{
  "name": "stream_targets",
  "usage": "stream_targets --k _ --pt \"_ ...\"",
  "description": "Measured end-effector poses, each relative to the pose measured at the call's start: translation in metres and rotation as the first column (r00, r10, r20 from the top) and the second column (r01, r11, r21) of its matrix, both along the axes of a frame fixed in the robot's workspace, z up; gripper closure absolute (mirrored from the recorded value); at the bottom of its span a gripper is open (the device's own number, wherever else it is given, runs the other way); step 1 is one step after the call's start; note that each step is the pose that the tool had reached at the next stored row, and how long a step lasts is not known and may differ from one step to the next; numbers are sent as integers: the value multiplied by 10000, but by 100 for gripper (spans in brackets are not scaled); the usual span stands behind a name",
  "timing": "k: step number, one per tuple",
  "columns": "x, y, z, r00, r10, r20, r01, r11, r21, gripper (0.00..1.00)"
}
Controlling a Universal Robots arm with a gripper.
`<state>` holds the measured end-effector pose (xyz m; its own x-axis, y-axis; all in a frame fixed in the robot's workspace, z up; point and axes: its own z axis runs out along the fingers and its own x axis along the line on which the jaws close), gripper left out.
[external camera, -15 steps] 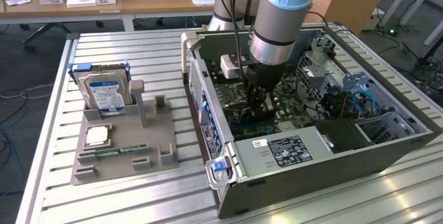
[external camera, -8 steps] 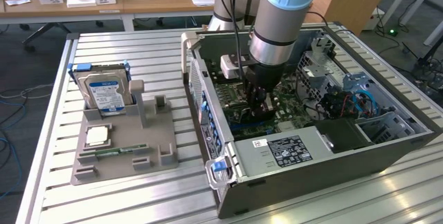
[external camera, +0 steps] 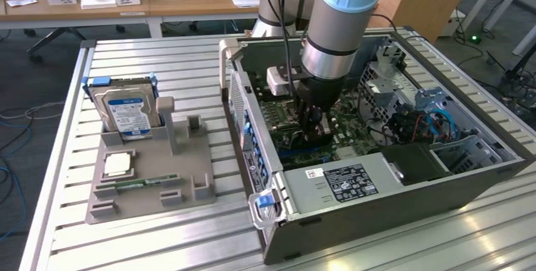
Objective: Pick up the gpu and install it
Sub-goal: 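Insert the gpu into the slot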
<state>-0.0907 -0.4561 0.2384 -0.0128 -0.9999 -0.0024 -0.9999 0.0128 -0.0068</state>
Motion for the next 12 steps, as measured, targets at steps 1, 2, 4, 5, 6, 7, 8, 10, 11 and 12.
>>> stream_targets --k 1,2,4,5,6,7,8,10,11,12 --pt "-1 -1 -2 10000 0 1 0 10000 3 74" --pt "-2 -3 -4 10000 1 2 -1 10000 5 74" --pt "-4 -5 -4 10000 3 0 -3 10000 2 74" --pt "-5 -6 -3 10000 2 -1 -2 10000 1 74" --pt "-6 -6 -3 10000 2 -1 -2 10000 -1 74" --pt "-6 -7 -4 10000 2 -1 -2 10000 0 74" --pt "-7 -8 -6 10000 2 0 -2 10000 0 74" --pt "-8 -10 -7 10000 3 -2 -3 10000 -2 74" --pt "-8 -10 -8 10000 3 -2 -3 10000 -2 74" --pt "-8 -10 -8 10000 3 -2 -3 10000 -2 74"
